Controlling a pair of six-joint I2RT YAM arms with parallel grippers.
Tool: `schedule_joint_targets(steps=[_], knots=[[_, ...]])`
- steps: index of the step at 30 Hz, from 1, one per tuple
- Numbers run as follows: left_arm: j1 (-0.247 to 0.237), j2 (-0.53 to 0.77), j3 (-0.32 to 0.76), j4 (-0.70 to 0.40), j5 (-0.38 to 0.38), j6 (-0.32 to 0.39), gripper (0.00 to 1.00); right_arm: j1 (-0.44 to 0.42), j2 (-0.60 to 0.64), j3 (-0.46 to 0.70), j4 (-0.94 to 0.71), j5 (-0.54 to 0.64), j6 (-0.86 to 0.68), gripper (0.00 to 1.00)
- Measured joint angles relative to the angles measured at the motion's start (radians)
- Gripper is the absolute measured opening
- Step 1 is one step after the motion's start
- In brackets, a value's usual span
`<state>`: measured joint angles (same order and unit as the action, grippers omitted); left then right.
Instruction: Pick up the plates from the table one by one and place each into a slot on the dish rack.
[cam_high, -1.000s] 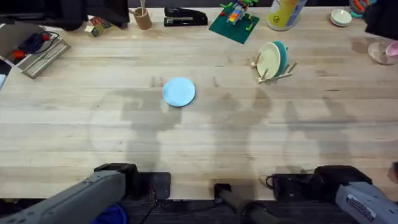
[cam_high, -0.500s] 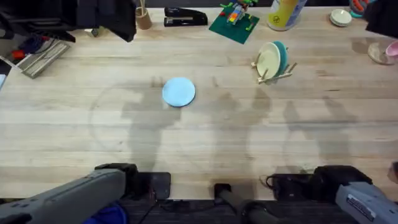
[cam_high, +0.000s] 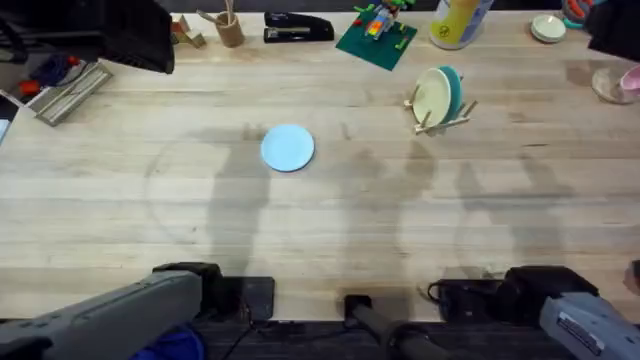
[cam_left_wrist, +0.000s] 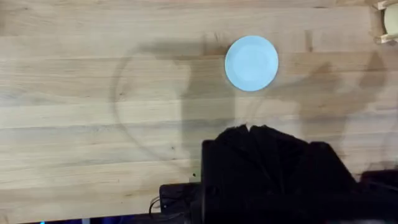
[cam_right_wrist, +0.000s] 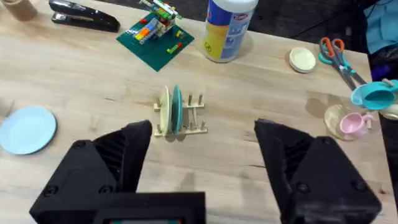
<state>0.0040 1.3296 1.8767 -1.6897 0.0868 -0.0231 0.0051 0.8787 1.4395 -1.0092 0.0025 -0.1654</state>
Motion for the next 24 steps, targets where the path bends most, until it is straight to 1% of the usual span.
schedule_joint_targets(steps=[7, 14, 17, 21, 24], knots=[[0.000, 0.003, 0.000, 0.000, 0.007, 0.000, 0.042, 0.000, 0.000, 0.000, 0.000, 0.000, 0.000, 0.995], [0.000, 0.013, 0.000, 0.000, 0.114, 0.000, 0.043, 0.000, 0.000, 0.000, 0.000, 0.000, 0.000, 0.995], [0.001, 0.013, 0.000, 0.000, 0.140, 0.000, 0.043, 0.000, 0.000, 0.000, 0.000, 0.000, 0.000, 0.995], [0.024, 0.013, 0.000, 0.000, 0.163, 0.000, 0.042, 0.000, 0.000, 0.000, 0.000, 0.000, 0.000, 0.995], [0.058, 0.013, 0.000, 0.009, 0.198, 0.007, 0.042, 0.000, 0.000, 0.000, 0.000, 0.000, 0.000, 0.995]])
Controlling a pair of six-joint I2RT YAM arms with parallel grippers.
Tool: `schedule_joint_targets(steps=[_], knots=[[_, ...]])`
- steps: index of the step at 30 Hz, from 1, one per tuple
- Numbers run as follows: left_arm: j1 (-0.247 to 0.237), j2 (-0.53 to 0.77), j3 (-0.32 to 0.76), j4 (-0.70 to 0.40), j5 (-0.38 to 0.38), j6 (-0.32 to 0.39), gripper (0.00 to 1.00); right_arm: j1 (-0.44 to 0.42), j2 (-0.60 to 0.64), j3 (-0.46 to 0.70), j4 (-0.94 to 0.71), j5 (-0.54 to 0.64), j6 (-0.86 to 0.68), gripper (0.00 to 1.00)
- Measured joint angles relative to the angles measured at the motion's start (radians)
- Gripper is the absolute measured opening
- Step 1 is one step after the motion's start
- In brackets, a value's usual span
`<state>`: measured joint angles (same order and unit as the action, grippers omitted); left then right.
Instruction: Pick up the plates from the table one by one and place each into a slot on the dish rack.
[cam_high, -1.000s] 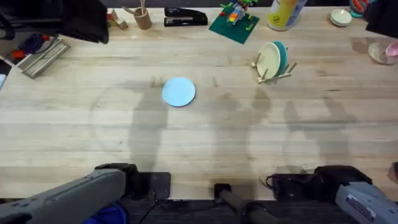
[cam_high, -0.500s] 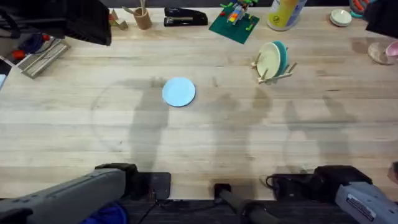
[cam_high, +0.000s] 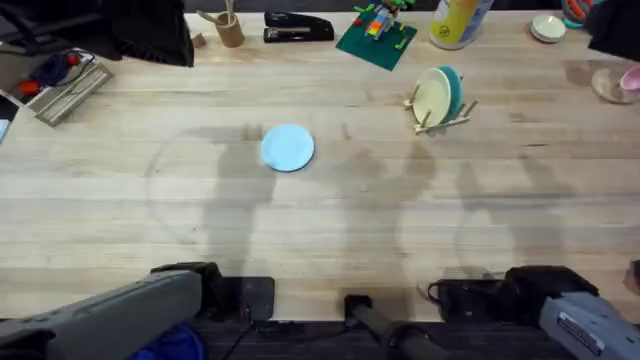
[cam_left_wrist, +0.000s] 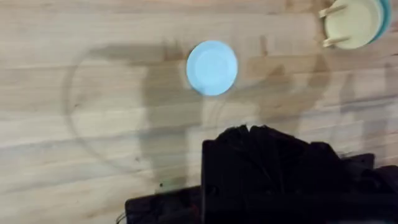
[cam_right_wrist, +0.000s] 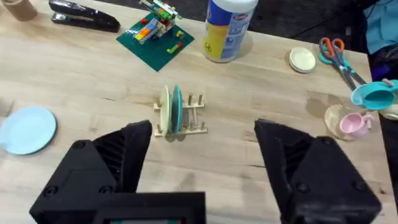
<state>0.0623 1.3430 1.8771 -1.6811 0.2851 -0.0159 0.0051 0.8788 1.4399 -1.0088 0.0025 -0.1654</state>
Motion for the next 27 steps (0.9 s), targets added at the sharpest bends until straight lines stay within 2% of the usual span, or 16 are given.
schedule_joint_targets(steps=[4, 7, 10, 11, 22, 23, 27], knots=[[0.049, 0.000, -0.024, 0.034, 0.077, 0.029, 0.042, 0.000, 0.000, 0.000, 0.000, 0.000, 0.000, 0.995], [0.086, 0.000, -0.086, 0.060, 0.141, 0.057, 0.042, 0.000, 0.000, 0.000, 0.000, 0.000, 0.000, 0.995], [0.114, 0.000, -0.166, 0.097, 0.202, 0.085, 0.042, 0.000, 0.000, 0.000, 0.000, 0.000, 0.000, 0.995], [0.134, 0.000, -0.253, 0.142, 0.253, 0.106, 0.042, 0.000, 0.000, 0.000, 0.000, 0.000, 0.000, 0.995], [0.140, 0.000, -0.592, 0.371, 0.361, 0.125, 0.042, 0.000, 0.000, 0.000, 0.000, 0.000, 0.000, 0.995], [0.140, 0.026, -0.687, 0.458, 0.396, 0.124, 0.042, 0.000, 0.000, 0.000, 0.000, 0.000, 0.000, 0.995], [0.140, 0.089, -0.727, 0.493, 0.404, 0.123, 0.042, 0.000, 0.000, 0.000, 0.000, 0.000, 0.000, 0.995]])
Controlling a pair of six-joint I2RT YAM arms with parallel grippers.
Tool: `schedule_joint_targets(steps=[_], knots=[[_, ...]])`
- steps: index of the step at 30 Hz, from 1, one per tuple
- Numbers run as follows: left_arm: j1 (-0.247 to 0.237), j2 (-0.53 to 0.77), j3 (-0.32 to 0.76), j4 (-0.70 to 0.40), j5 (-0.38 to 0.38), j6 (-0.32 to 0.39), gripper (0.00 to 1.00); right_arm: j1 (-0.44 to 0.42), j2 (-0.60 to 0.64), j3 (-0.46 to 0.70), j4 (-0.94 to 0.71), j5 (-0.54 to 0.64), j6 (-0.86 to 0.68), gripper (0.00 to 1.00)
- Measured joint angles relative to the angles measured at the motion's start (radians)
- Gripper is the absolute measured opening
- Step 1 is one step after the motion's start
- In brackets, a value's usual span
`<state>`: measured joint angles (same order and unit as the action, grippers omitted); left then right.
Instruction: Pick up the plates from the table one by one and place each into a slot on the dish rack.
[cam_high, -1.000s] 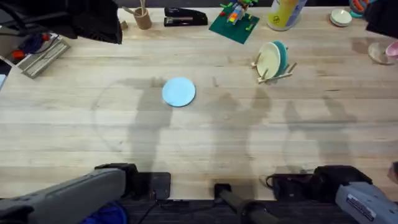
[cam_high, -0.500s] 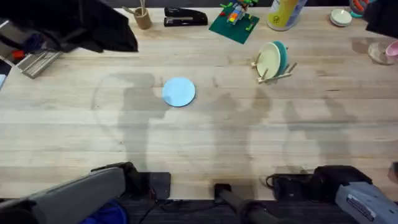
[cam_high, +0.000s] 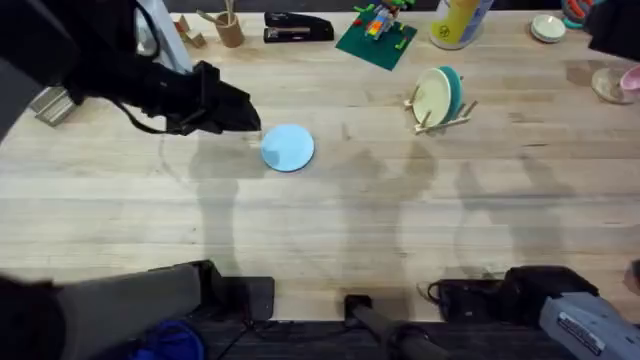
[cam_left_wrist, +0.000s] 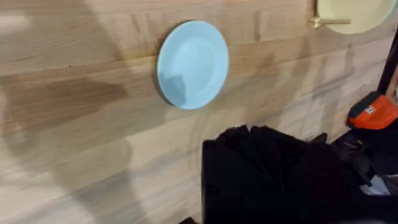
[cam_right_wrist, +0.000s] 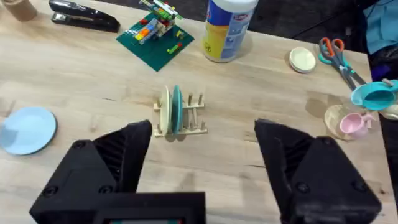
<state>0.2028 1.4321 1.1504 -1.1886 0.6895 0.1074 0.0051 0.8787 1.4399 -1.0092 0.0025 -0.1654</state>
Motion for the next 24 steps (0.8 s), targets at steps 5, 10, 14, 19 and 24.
schedule_joint_targets(steps=[5, 10, 14, 19, 24], knots=[[0.000, 0.088, -0.003, 0.051, 0.003, -0.002, 0.042, 0.000, 0.000, 0.000, 0.000, 0.000, 0.000, 0.995], [0.000, 0.173, -0.003, 0.075, 0.006, 0.004, 0.042, 0.000, 0.000, 0.000, 0.000, 0.000, 0.000, 0.995], [0.000, 0.238, -0.003, 0.093, 0.006, 0.015, 0.042, 0.000, 0.000, 0.000, 0.000, 0.000, 0.000, 0.995], [0.000, 0.302, -0.003, 0.121, 0.006, 0.028, 0.043, 0.000, 0.000, 0.000, 0.000, 0.000, 0.000, 0.995], [0.000, 0.355, -0.003, 0.152, 0.005, 0.033, 0.042, 0.000, 0.000, 0.000, 0.000, 0.000, 0.000, 0.995]])
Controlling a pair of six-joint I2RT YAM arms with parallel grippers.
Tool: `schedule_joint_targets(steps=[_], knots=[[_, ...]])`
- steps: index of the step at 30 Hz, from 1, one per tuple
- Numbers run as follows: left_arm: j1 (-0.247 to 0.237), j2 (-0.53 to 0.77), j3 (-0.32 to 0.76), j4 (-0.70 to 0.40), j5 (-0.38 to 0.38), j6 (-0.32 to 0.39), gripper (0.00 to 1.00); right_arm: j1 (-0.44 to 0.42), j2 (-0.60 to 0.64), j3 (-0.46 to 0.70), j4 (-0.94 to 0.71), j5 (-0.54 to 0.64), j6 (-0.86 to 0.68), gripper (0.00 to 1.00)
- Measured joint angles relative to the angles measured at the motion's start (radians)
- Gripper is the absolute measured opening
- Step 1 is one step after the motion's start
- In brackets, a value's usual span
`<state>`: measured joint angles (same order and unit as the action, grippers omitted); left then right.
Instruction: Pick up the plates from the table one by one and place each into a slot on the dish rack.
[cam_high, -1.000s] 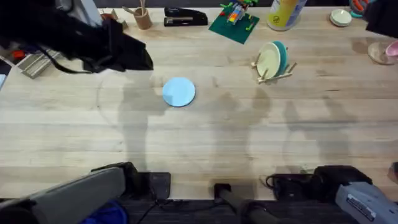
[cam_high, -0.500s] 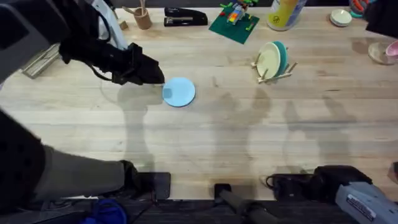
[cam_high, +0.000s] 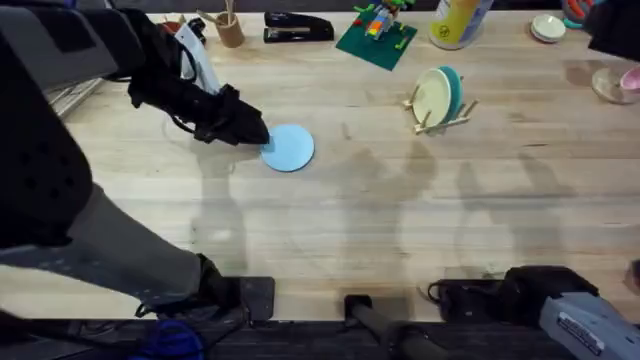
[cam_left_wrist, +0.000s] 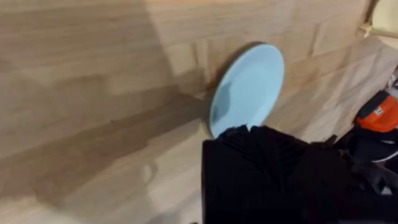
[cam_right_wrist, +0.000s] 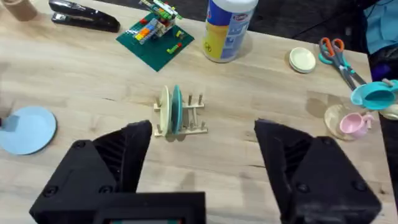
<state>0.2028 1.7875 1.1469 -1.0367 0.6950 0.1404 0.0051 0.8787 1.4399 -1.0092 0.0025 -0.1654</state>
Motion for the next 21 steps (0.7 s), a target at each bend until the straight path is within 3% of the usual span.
schedule_joint_targets(steps=[10, 21], knots=[[0.007, 0.137, 0.001, 0.046, 0.013, 0.005, 0.043, 0.000, 0.000, 0.000, 0.000, 0.000, 0.000, 0.995], [0.011, 0.151, 0.004, 0.046, 0.037, 0.006, 0.042, 0.000, 0.000, 0.000, 0.000, 0.000, 0.000, 0.995]])
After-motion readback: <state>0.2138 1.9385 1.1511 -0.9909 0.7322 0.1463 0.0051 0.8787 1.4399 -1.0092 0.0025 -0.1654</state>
